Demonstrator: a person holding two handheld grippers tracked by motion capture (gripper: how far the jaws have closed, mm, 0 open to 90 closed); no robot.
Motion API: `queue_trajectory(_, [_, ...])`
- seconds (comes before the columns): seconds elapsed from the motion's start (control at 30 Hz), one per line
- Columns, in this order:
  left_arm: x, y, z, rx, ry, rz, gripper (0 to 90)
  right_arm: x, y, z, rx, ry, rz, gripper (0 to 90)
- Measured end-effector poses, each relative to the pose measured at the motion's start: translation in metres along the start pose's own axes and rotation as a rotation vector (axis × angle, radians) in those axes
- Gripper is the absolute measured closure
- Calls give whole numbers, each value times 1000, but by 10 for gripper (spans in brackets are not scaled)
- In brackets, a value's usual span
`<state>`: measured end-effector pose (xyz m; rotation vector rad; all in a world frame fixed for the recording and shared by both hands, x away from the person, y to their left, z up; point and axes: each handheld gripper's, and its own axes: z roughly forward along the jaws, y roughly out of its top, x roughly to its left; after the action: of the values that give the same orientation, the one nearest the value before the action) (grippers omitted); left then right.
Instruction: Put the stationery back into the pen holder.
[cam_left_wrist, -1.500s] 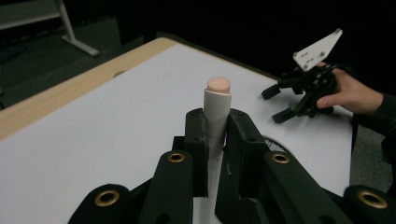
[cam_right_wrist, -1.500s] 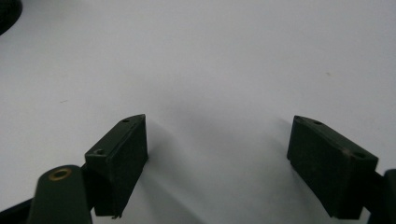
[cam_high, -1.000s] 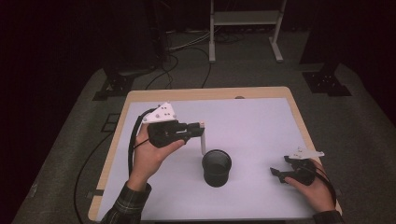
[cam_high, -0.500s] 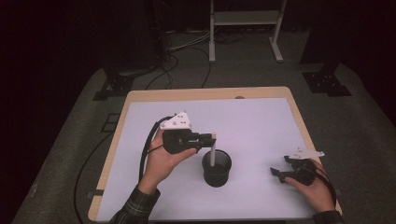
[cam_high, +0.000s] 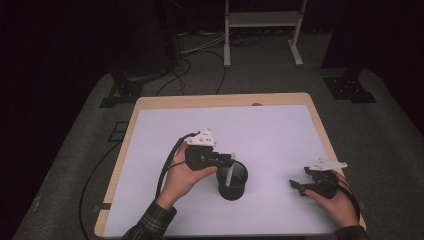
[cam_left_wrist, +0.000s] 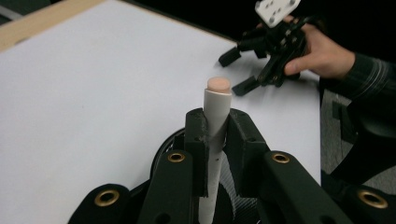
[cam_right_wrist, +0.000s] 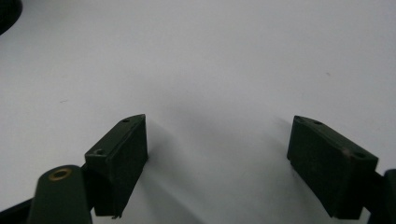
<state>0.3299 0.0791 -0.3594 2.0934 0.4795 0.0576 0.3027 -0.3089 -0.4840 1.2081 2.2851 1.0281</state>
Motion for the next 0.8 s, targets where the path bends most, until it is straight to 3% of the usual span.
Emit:
queue_trajectory(0.2, [4,-7,13,46,-9,-7,785,0,0,0,0,0,-1,189])
queue_trajectory(0.33, [5,-8,15,38,-10,-3,784,0,0,0,0,0,0,189])
queue_trajectory(0.8, [7,-12,-5,31,61,19,541,0,0,0,0,0,0,189])
